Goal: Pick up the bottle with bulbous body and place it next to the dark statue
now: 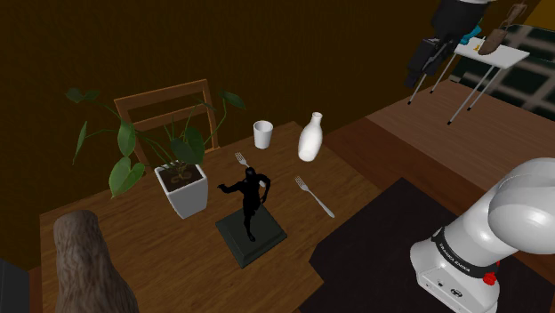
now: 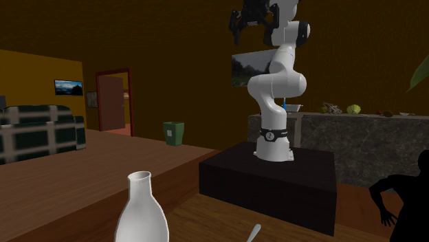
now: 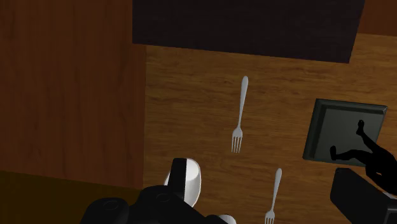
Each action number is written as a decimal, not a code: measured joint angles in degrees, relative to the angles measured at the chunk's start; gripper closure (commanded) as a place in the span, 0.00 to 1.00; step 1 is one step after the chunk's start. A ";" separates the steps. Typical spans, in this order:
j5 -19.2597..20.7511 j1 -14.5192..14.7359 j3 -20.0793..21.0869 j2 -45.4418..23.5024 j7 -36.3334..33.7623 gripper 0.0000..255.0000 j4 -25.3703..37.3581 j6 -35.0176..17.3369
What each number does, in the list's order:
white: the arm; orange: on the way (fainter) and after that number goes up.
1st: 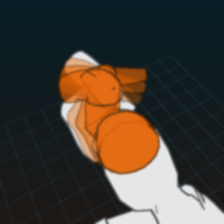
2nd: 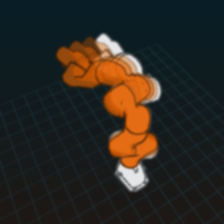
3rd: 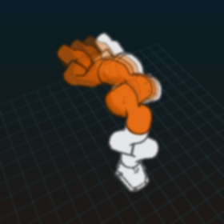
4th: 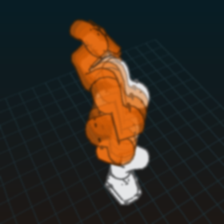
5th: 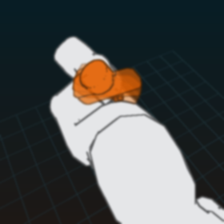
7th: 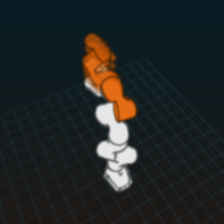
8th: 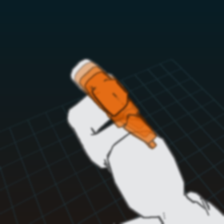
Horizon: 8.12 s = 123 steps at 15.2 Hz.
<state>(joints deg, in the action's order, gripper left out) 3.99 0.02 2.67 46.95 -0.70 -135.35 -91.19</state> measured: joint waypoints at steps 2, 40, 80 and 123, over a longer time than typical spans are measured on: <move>0.09 -0.06 -0.24 -0.66 0.18 0.00 -0.34 -0.91; -7.51 -4.72 -8.27 -73.99 16.77 0.00 30.53 -38.55; -6.87 -4.56 -8.61 -69.19 16.45 1.00 32.47 -31.84; -5.98 -4.67 -9.05 -63.79 15.62 1.00 58.46 -0.49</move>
<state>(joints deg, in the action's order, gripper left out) -2.00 -4.65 -6.39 -16.85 14.93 -76.89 -91.68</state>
